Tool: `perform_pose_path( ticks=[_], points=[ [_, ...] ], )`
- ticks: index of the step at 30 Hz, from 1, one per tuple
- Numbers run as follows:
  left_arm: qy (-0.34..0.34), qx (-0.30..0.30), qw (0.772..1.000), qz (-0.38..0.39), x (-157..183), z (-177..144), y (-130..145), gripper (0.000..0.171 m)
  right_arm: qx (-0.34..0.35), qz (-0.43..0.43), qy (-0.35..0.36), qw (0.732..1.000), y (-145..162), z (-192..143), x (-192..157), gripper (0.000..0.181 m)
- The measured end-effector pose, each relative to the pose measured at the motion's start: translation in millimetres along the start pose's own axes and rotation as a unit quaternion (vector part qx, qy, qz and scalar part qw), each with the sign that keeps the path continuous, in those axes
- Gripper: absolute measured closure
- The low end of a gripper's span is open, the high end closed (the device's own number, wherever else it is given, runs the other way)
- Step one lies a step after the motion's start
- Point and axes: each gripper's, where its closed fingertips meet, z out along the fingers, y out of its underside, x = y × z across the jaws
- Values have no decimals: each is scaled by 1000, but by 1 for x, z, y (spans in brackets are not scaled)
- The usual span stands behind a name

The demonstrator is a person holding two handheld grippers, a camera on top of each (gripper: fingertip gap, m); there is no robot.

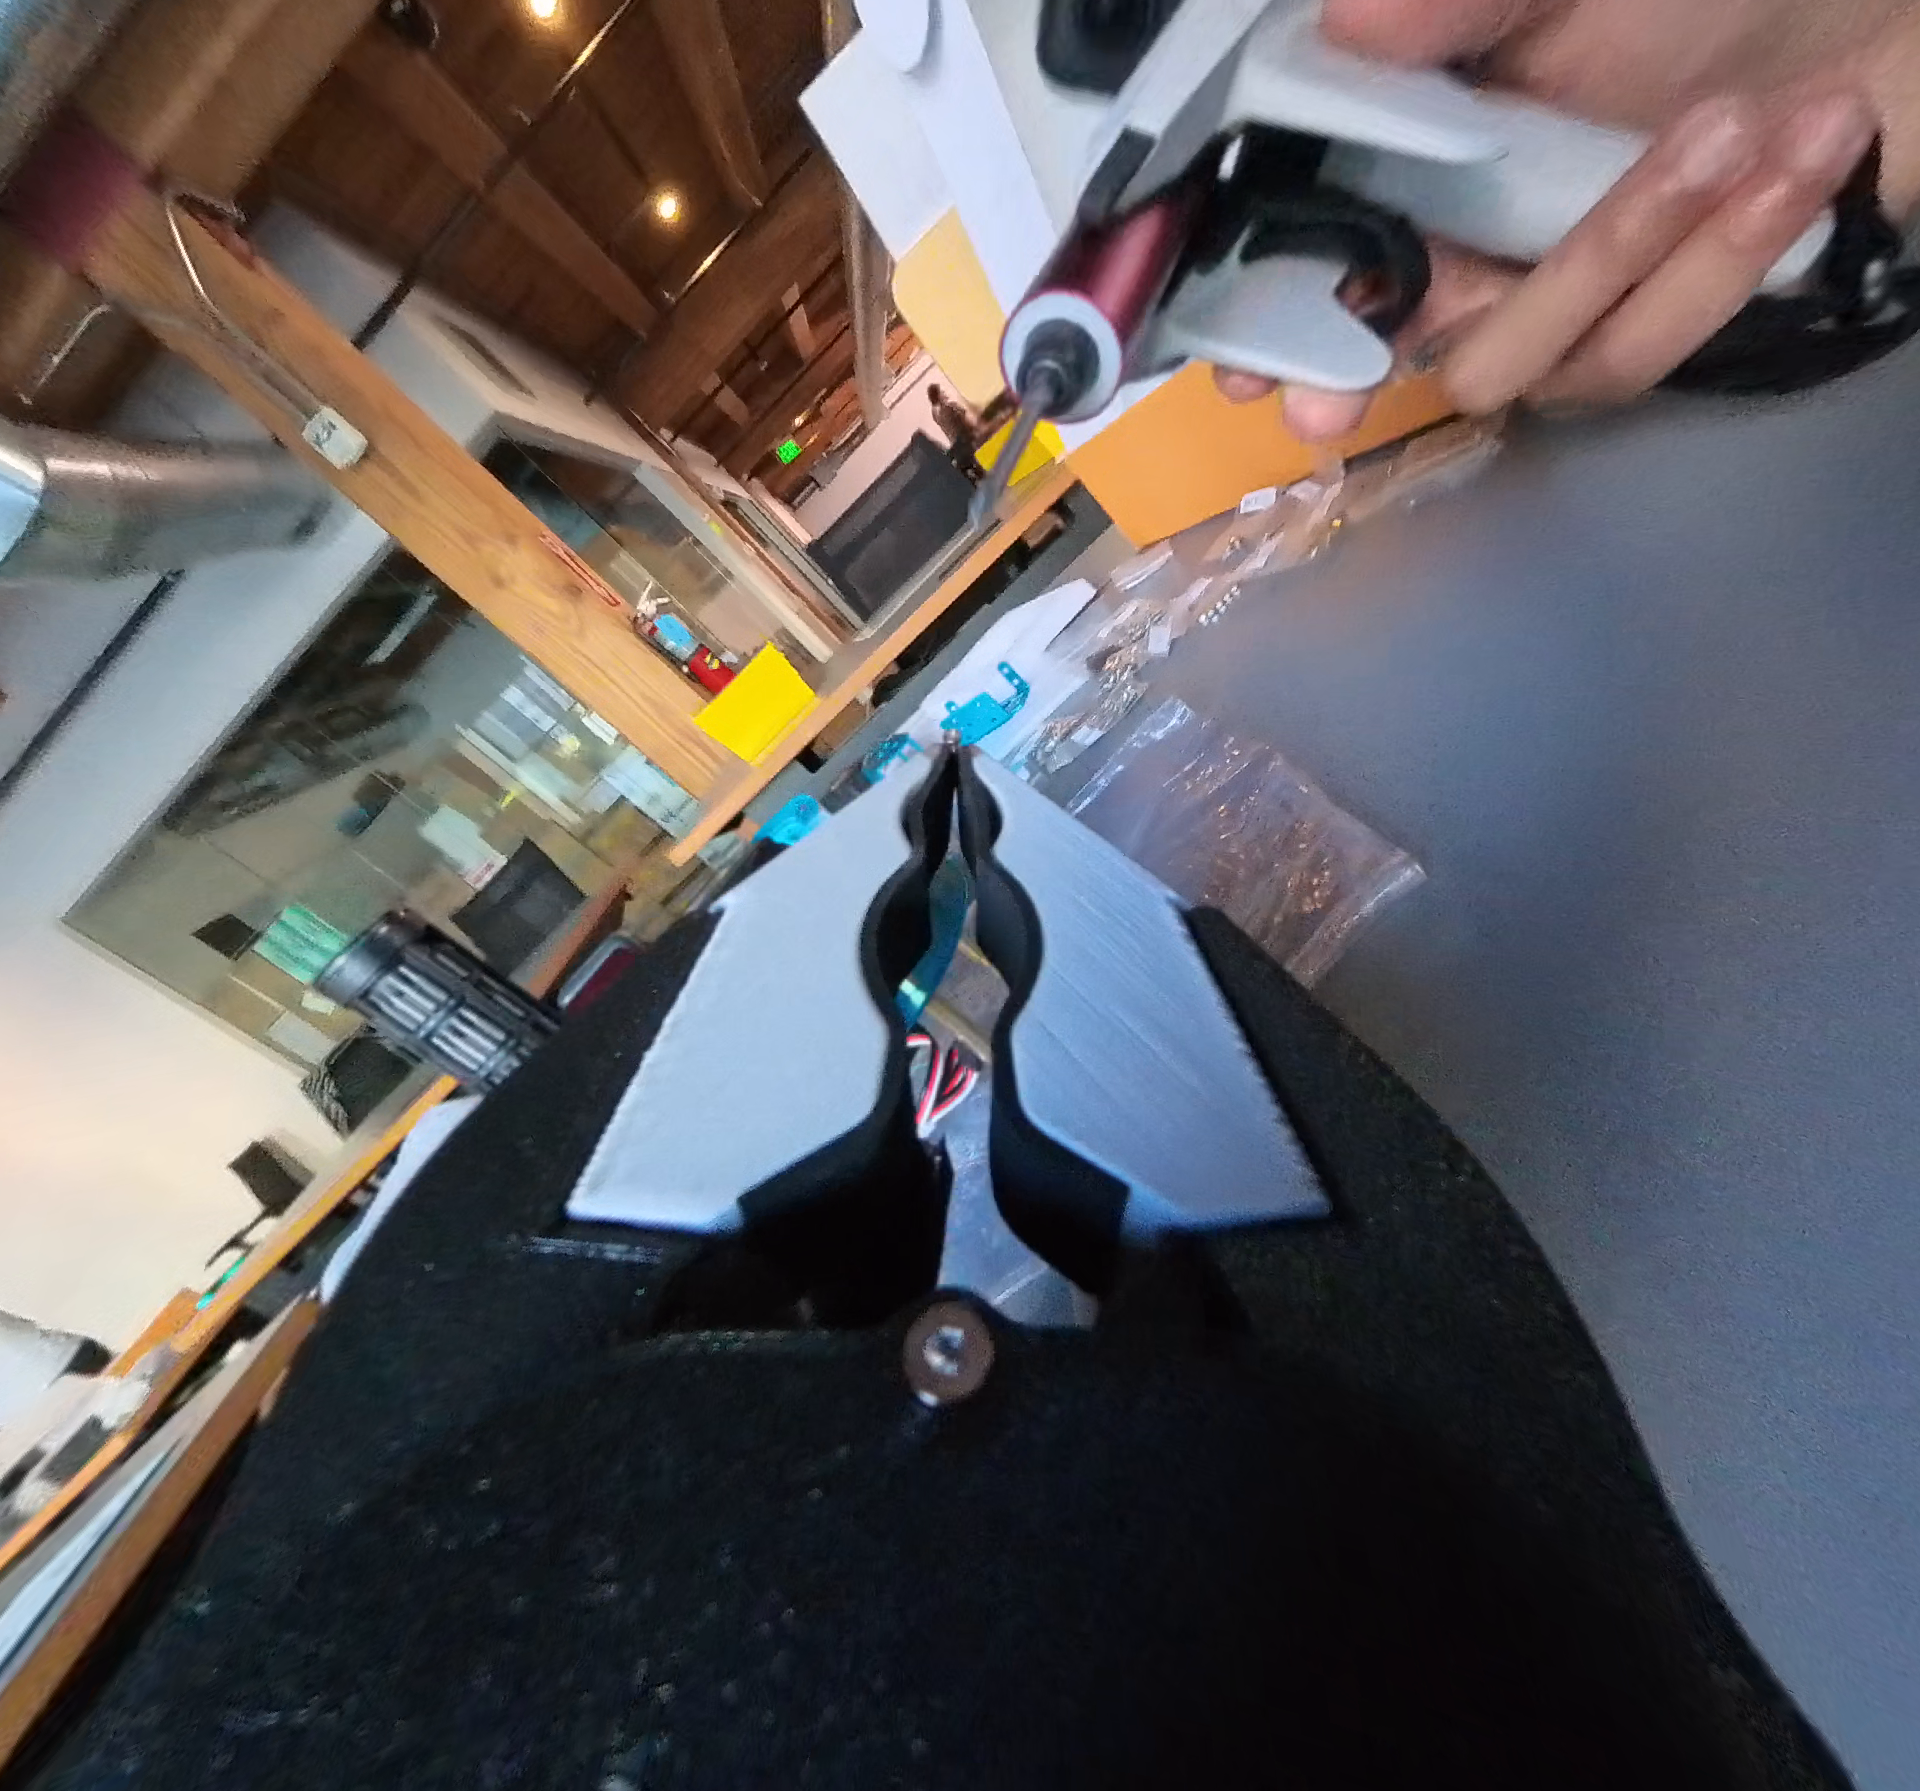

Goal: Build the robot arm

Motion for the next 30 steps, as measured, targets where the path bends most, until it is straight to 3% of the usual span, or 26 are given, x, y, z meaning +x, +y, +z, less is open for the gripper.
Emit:
perform_pose_path(
  ticks=[1,3,7,20,23,25,29,30],
  points=[
    [-5,-11,1000,7,0,2,3,171,-19,-44,19,999,4,7,-4,159],
    [-16,-23,999,21,0,4,7,171,-51,-129,66,988,10,20,-8,159],
    [-36,-31,997,61,2,4,10,171,-102,-221,141,960,22,35,-4,159],
    [-42,-53,990,121,11,7,17,171,-161,-263,211,928,26,24,12,159],
    [-40,-43,993,101,8,5,14,171,-135,-272,207,930,21,20,10,159],
    [-36,-28,997,56,0,2,9,171,-105,-322,193,921,17,19,1,159],
    [-19,9,999,-27,-12,-5,1,171,-91,-437,259,857,6,19,-6,159],
    [-19,12,999,-31,-13,-5,1,171,-92,-443,262,852,4,21,-9,159]
  ],
)
